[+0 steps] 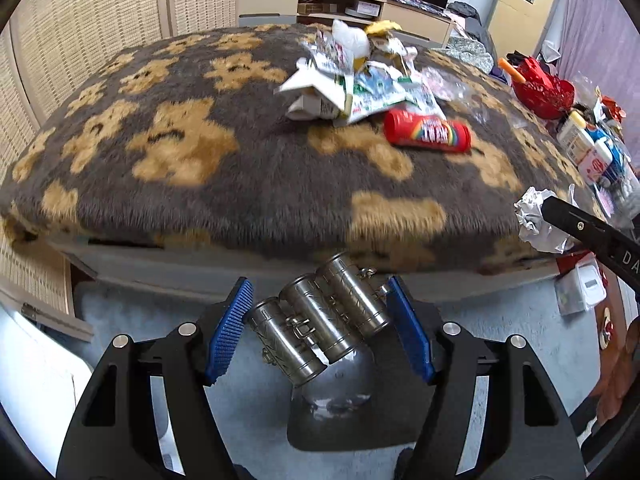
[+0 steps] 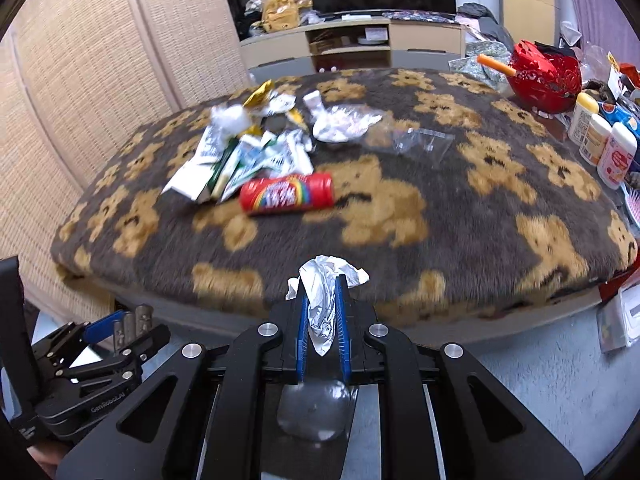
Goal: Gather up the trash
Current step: 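Lower both tools over the metal bin and open them to drop the items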
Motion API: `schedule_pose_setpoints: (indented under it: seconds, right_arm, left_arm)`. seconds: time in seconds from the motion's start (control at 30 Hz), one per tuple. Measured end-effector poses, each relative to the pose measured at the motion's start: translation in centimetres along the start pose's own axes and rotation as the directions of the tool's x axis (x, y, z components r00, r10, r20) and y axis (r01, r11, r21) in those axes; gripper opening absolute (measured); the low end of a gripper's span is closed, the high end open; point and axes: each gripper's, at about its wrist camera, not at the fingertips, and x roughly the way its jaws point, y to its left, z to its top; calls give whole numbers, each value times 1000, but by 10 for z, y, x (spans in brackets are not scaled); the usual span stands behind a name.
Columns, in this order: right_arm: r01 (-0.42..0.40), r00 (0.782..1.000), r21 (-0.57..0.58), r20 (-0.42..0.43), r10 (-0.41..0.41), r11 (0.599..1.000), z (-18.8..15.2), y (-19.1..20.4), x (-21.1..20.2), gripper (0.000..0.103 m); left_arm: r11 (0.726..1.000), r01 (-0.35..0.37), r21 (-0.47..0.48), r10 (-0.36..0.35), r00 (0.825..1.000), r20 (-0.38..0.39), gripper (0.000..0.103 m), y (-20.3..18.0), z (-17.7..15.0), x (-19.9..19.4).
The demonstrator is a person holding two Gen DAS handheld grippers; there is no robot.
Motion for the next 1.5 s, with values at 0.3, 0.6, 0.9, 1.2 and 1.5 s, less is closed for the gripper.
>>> schedule_pose_setpoints:
  seconds: [0.3,0.6,0.9,1.2,1.5]
  right_arm:
    - [-89,978,68,-183,100,994,-77,-7,28,14]
    - [-85,950,115,-292,115,990,-103,-7,73,14]
    - [-96,951,107,-285,123,990,-104,-1,76,17]
    - [-69,956,105,-278,96,992,-101,-3,77,74]
    - [3,971,109,-237,23,994,-94,-12,71,100]
  left_arm:
    - [997,29,72,-23,996,-83,66,-12,-69,12]
    - [996,74,55,-62,980,-189,66,-12,-92,47]
    - [992,109,55,-95,971,-218,66,-14,-94,59]
    - [994,87,68,-72,977,-203,93,-12,-90,55]
    - [994,64,83,-45,978,-203,95,-10,-87,54]
